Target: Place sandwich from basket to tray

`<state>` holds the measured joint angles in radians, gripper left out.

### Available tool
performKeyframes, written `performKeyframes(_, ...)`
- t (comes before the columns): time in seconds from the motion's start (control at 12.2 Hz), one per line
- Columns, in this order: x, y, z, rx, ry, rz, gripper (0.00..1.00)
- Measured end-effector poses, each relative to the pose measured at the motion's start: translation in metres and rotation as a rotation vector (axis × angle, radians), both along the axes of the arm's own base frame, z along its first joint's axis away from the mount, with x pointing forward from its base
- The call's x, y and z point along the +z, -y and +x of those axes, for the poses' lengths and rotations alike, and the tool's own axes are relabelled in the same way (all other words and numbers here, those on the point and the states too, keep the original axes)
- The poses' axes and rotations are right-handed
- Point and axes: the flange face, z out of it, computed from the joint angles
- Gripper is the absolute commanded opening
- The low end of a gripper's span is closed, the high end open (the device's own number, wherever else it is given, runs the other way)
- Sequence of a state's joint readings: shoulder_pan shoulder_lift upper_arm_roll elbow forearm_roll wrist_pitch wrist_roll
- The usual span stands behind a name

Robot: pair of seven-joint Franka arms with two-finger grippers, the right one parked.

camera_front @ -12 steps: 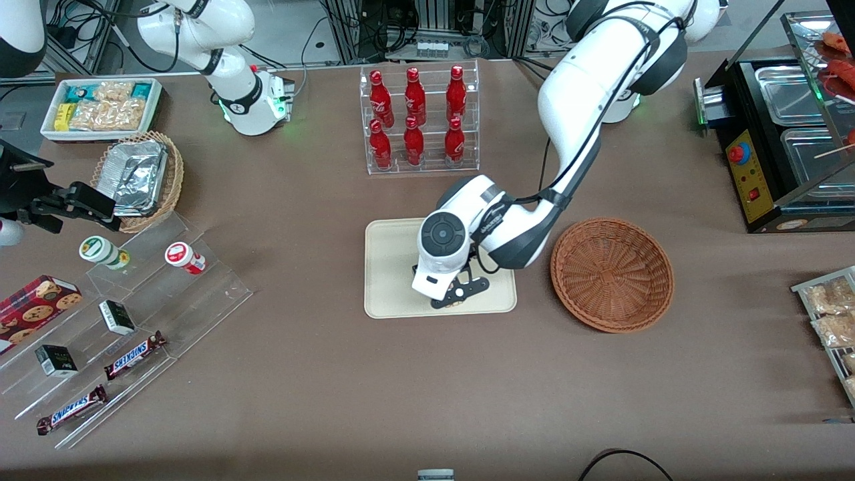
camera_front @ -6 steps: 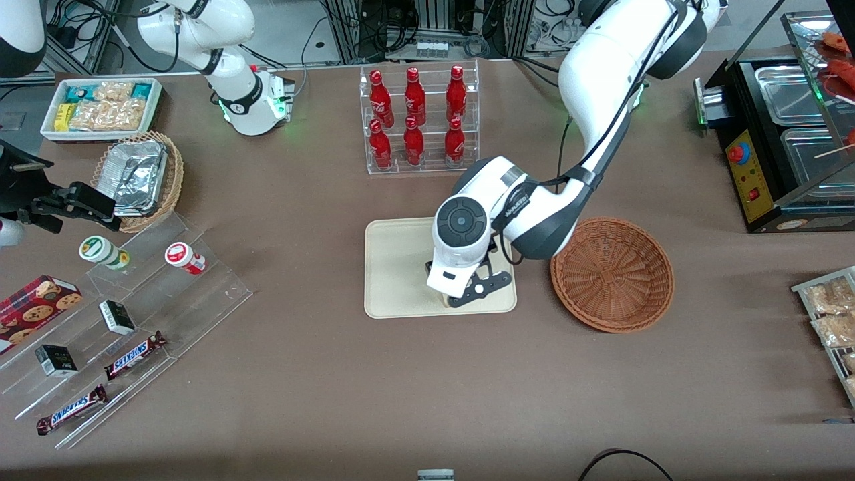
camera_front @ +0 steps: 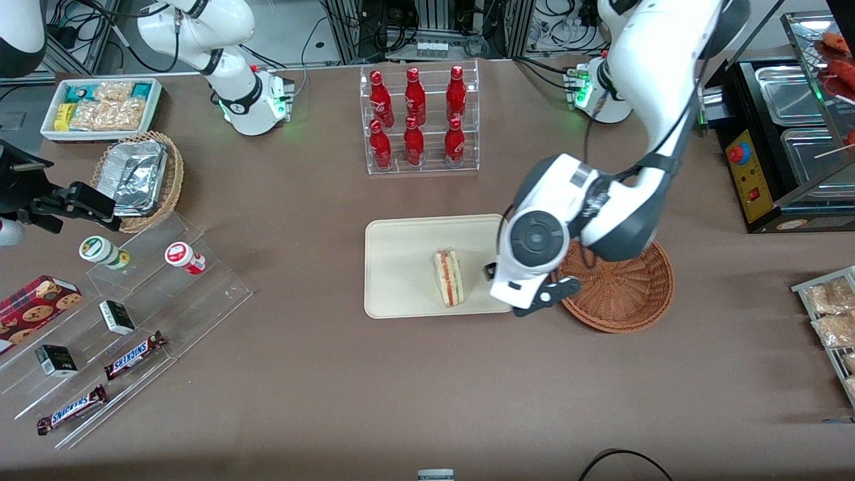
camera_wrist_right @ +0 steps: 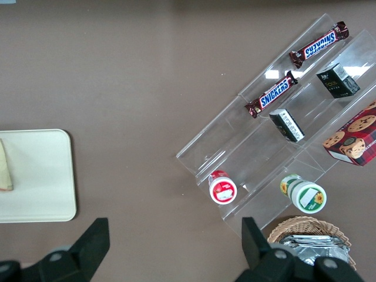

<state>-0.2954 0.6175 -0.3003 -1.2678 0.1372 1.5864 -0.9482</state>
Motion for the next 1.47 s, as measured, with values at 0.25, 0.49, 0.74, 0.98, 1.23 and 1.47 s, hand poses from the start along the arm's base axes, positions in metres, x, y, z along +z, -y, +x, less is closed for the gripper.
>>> performKeyframes(0.25, 0.022, -0.060, -0.008, -0.081, -0.042, -0.006, 1.00)
performKeyframes(0.49, 0.051, -0.122, -0.019, -0.136, -0.082, -0.004, 1.00)
performKeyframes(0.74, 0.081, -0.180, -0.024, -0.169, -0.133, -0.041, 1.00)
performKeyframes(0.98, 0.117, -0.227, -0.031, -0.237, -0.141, -0.132, 1.00)
performKeyframes(1.23, 0.159, -0.257, -0.050, -0.296, -0.134, -0.152, 1.00)
performKeyframes(1.47, 0.202, -0.271, -0.075, -0.285, -0.108, -0.134, 1.00)
